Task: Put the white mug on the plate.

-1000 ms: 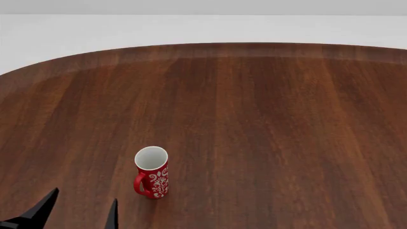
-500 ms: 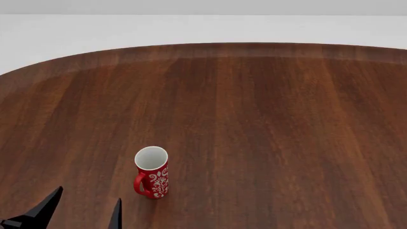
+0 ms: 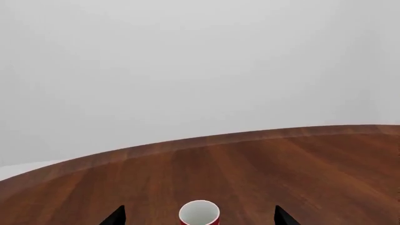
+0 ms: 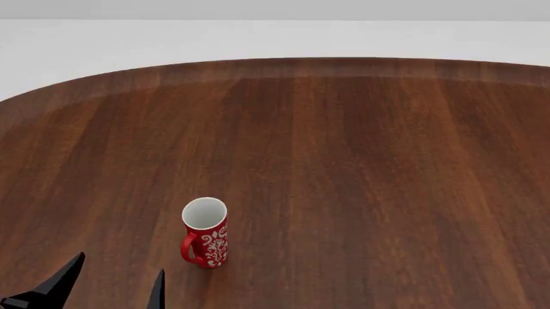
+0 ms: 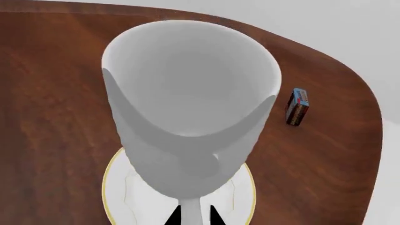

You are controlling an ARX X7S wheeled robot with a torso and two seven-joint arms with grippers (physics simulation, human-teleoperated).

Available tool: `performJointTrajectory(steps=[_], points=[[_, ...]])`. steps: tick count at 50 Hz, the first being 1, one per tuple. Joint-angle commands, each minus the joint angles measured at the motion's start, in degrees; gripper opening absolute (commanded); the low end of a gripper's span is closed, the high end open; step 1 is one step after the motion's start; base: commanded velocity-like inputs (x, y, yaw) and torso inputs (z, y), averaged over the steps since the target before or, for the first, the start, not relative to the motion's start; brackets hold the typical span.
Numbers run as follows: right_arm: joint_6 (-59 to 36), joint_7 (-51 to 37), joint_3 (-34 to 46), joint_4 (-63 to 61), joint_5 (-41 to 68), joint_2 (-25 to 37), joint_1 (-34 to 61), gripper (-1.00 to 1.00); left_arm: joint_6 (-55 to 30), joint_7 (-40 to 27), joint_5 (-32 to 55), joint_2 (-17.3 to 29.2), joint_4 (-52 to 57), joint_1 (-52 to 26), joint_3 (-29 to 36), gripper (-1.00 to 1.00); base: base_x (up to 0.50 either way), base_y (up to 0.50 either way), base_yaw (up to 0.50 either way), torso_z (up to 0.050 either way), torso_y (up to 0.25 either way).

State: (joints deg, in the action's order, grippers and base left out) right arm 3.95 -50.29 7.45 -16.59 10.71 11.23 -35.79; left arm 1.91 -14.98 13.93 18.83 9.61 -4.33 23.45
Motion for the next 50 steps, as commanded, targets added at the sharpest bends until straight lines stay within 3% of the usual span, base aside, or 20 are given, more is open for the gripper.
performJointTrajectory(steps=[1, 11, 13, 50], points=[[2.69, -0.07, -0.24, 2.83, 0.27, -0.57, -0.11, -1.0, -0.35, -0.25, -0.12, 0.08, 0.19, -0.17, 0.34, 1.0, 0.0, 0.0, 0.0, 0.0, 0.0], [4.87, 0.09, -0.9, 6.2, 1.44, -0.45, 0.11, -1.0, -1.26, -0.82, -0.26, 0.34, 1.41, -0.04, 0.6, 1.0, 0.0, 0.0, 0.0, 0.0, 0.0], [5.11, 0.12, -0.95, 6.67, 1.72, -0.48, 0.22, -1.0, -1.55, 0.49, 3.08, 0.3, 2.83, 0.37, 0.23, 1.0, 0.0, 0.0, 0.0, 0.0, 0.0], [5.25, 3.13, -0.67, 13.09, 4.63, 1.94, 5.91, -1.0, -3.66, -2.91, -0.89, 1.26, 4.58, 0.51, 1.29, 1.0, 0.0, 0.0, 0.0, 0.0, 0.0]])
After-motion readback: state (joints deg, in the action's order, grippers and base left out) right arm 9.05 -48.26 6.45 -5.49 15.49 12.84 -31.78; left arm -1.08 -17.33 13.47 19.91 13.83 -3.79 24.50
